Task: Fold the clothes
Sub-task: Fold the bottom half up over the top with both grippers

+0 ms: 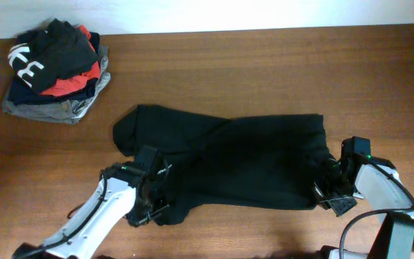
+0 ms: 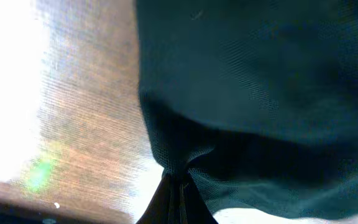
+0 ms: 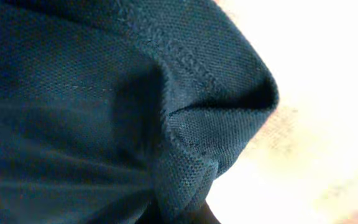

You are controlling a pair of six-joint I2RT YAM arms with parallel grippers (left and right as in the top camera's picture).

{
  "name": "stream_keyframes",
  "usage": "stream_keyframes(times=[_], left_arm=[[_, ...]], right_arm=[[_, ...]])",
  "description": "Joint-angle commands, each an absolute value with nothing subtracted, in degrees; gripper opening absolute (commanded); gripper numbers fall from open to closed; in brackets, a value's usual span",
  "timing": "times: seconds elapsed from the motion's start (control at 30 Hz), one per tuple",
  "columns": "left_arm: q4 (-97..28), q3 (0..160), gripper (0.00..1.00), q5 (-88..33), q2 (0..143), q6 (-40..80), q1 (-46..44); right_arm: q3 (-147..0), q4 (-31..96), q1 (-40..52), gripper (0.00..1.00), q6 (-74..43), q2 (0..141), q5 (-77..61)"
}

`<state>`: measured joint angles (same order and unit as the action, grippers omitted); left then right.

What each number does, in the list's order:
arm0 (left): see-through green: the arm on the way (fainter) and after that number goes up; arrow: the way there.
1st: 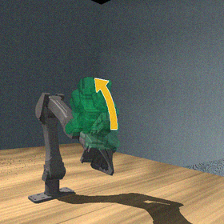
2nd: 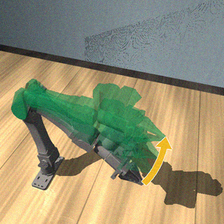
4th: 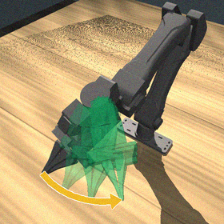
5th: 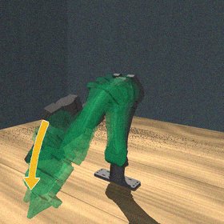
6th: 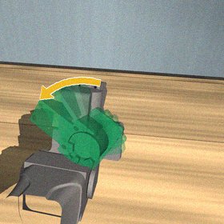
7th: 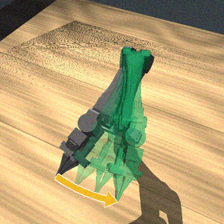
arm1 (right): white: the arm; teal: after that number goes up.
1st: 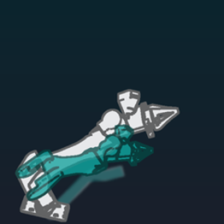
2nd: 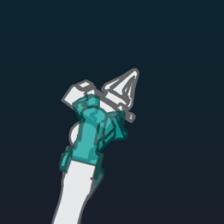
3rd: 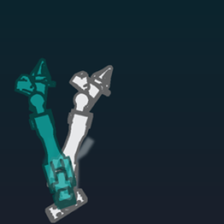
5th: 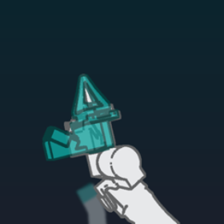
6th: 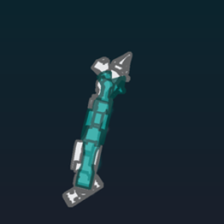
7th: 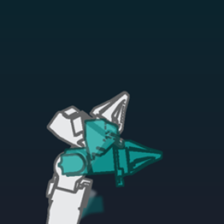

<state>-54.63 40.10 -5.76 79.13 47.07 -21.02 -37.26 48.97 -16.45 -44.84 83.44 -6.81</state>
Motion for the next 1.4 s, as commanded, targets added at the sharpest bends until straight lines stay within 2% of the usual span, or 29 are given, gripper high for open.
stream_keyframes(times=[0.0, 0.23, 0.47, 0.7, 0.93, 1.37], left_arm=[[-54.61, 43.92, 0.01, -1.65, 76.34, 44.86, -21.28], [-52.58, 49.76, 0.01, 3.05, 75.99, 42.04, -21.28], [-43.83, 50.48, 0.01, 3.60, 75.99, 40.40, -21.23], [-35.16, 50.48, 0.01, 13.50, 76.01, 37.69, -21.21], [-27.70, 50.48, 0.01, 14.90, 75.99, 36.29, -21.21], [-23.57, 50.46, 0.01, 19.57, 77.49, 36.12, -21.21]], right_arm=[[-40.03, 50.41, -16.14, 0.04, -45.50, 81.67, -3.79], [-44.16, 50.50, -16.14, 0.04, -45.52, 81.60, -3.81], [-46.15, 49.30, -16.14, 0.04, -45.52, 81.62, -3.79], [-46.15, 45.36, -16.14, 0.04, -45.52, 81.67, -3.81], [-46.15, 42.30, -16.14, 0.04, -45.54, 81.67, -3.88], [-46.15, 34.87, -16.12, 0.04, -45.28, 81.69, -9.91]])
